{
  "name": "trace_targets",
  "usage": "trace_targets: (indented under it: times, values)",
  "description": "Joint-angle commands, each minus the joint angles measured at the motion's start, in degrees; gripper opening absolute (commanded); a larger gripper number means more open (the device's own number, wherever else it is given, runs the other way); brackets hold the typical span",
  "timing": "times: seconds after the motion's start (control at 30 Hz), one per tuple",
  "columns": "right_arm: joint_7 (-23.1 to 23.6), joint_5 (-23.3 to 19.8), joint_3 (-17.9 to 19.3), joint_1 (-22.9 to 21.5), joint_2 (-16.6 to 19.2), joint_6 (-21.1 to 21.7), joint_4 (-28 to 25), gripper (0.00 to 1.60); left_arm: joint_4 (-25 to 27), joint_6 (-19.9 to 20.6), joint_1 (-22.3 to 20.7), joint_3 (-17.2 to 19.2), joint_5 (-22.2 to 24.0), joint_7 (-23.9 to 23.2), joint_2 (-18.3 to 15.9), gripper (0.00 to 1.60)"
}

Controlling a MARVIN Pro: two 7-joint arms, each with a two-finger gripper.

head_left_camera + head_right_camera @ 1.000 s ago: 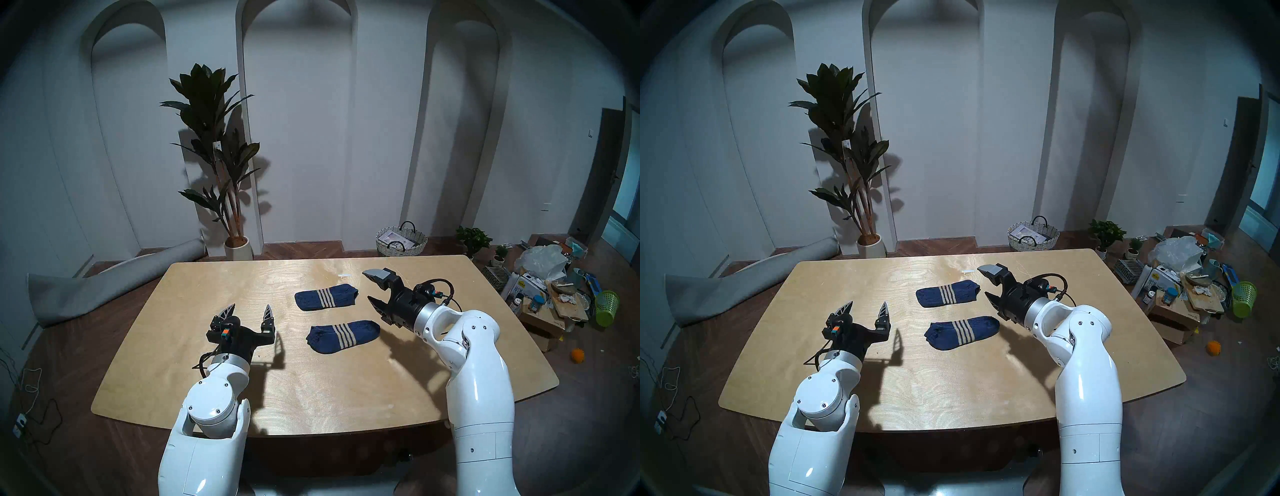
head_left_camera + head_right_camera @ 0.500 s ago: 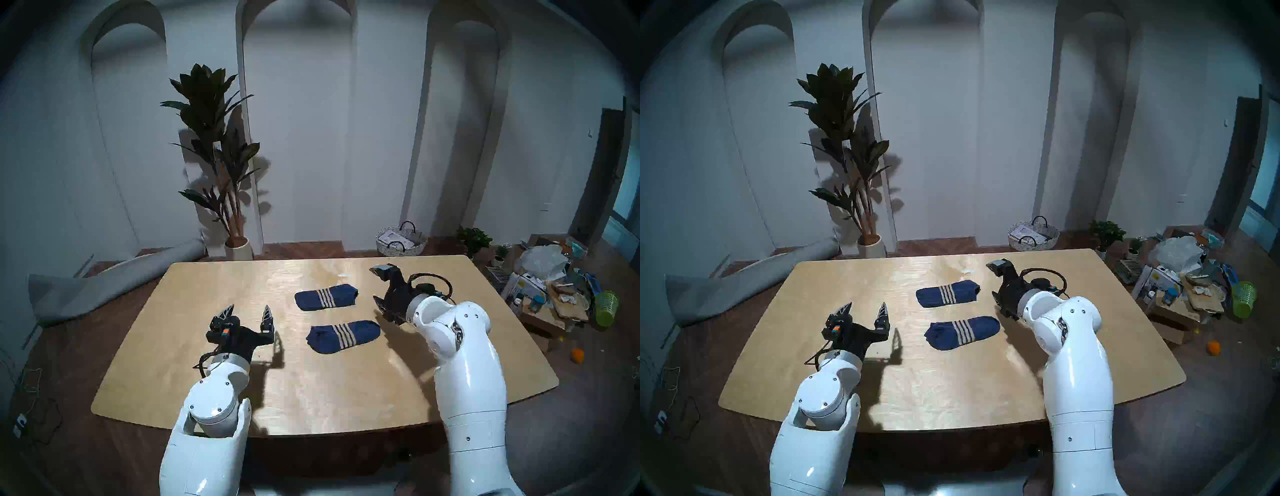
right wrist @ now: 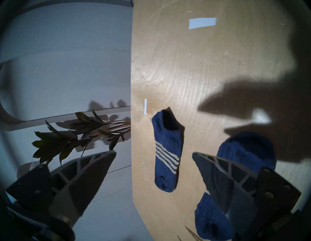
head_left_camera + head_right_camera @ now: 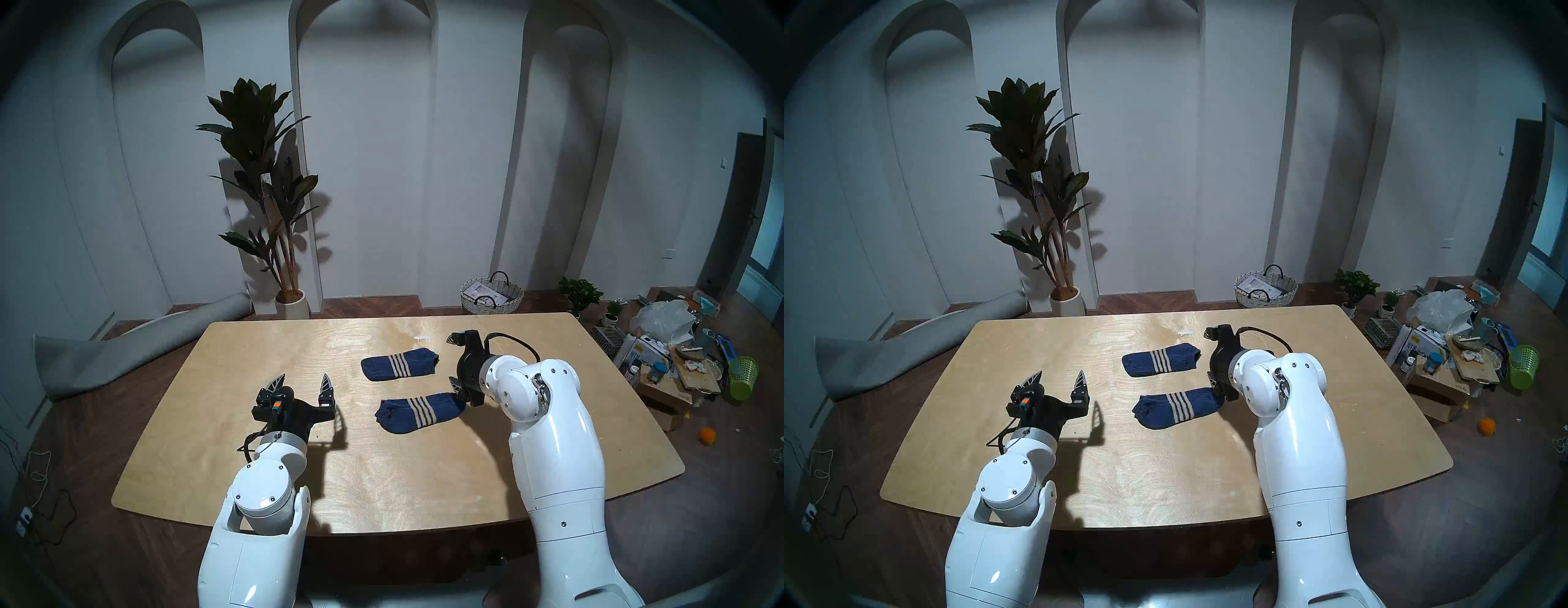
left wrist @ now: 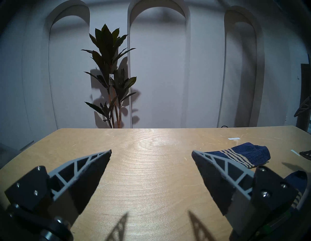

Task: Fold socks in half once and place them neatly on the table

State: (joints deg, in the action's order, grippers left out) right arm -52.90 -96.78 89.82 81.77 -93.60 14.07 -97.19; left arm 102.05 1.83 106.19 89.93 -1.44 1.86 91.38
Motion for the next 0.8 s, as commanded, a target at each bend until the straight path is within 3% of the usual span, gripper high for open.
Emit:
trace_targets:
  times: [0.0,0.23,0.43,0.6,0.77]
  values:
    - [-4.2,0.8,-1.9,-4.6,-1.6,-6.7,1.1,1.60,1.8,0.5,-0.6,-0.1,-0.1,0.2,0.1,1.60]
    - [-3.7,7.2,-3.8,-7.1,-2.7,-14.5,3.5,1.60,2.5,0.9,-0.3,0.1,0.0,0.8,0.3,1.60]
    - [-1.4,8.6,-5.5,-8.0,-3.2,-20.5,5.5,1.60,2.8,1.1,0.0,0.1,0.0,1.6,0.7,1.60]
    - [-0.7,9.3,-6.3,-8.6,-3.5,-21.7,7.1,1.60,2.8,1.3,0.2,0.1,0.0,2.1,0.8,1.60]
    - [0.7,8.9,-6.7,-8.0,-2.9,-20.3,8.3,1.60,3.0,1.3,0.5,-0.4,0.4,3.5,0.7,1.60]
